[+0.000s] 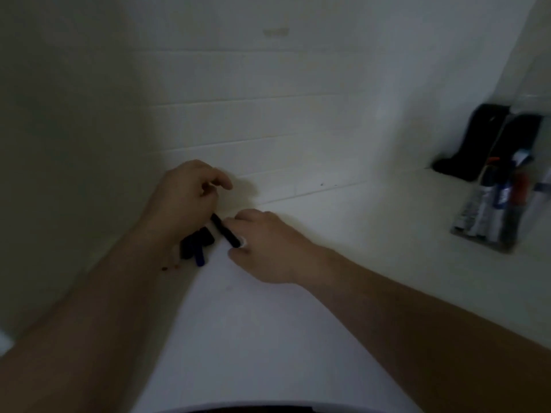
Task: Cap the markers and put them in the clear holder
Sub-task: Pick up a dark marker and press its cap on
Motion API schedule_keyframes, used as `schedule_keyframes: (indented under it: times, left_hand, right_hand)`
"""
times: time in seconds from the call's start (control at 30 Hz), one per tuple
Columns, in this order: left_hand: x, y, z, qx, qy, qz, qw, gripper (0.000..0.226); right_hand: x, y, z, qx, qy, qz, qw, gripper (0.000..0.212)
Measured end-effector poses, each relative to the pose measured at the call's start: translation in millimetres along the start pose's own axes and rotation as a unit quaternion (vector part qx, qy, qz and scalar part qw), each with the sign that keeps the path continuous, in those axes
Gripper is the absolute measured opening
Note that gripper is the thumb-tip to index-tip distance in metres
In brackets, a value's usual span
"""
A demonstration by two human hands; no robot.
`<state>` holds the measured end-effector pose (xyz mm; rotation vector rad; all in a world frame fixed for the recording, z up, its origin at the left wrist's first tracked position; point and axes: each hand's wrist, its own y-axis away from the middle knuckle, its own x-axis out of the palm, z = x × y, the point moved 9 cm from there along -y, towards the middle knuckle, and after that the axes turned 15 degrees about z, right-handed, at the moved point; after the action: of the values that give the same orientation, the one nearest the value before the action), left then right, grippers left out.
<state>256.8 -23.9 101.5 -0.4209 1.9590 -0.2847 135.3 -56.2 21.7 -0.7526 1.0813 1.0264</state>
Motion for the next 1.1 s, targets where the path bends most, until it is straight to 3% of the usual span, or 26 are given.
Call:
schedule_keyframes:
  times: [0.2, 0.33, 0.47, 0.6, 0.8, 0.9, 1.0, 1.1]
  left_hand:
    - [8.9, 8.5, 28.6, -0.098, 0.047, 0.122, 0.987, 0.037]
    - [24.1, 10.9, 36.4, -0.101, 0.034, 0.209, 0.972, 0.024]
    - [43.6, 20.4, 35.9, -0.110, 0.035, 0.303, 0.946, 0.027]
    - [48.2, 20.6, 34.7, -0.116, 0.025, 0.310, 0.943, 0.025]
    - [53.0, 13.1, 33.2, -0.092, -0.062, 0.311, 0.944, 0.028]
    - [55.8, 8.2, 26.7, -0.063, -0.102, 0.271, 0.955, 0.029]
    - [57.7, 6.3, 10.4, -0.025, -0.078, 0.217, 0.973, 0.026]
    - [66.6, 7.3, -8.0, 0.010, -0.048, 0.211, 0.976, 0.025]
  right_hand:
    - [8.9, -27.5, 3.8, 0.026, 0.107, 0.010, 0.994, 0.031]
    - [-14.6, -8.8, -16.8, 0.084, 0.136, -0.020, 0.987, 0.033]
    - [-26.7, 33.7, -61.8, 0.120, 0.131, -0.045, 0.983, 0.033]
    - [-27.9, 61.1, -80.0, 0.122, 0.043, -0.088, 0.988, 0.030]
    - [-28.9, 61.6, -86.7, 0.126, -0.004, -0.086, 0.988, 0.022]
    - [-30.5, 62.0, -89.8, 0.120, -0.025, -0.096, 0.988, 0.020]
    - [-32.7, 62.5, -91.4, 0.118, -0.043, -0.113, 0.986, 0.020]
    - [-34.9, 64.5, -95.5, 0.128, -0.060, -0.127, 0.982, 0.022]
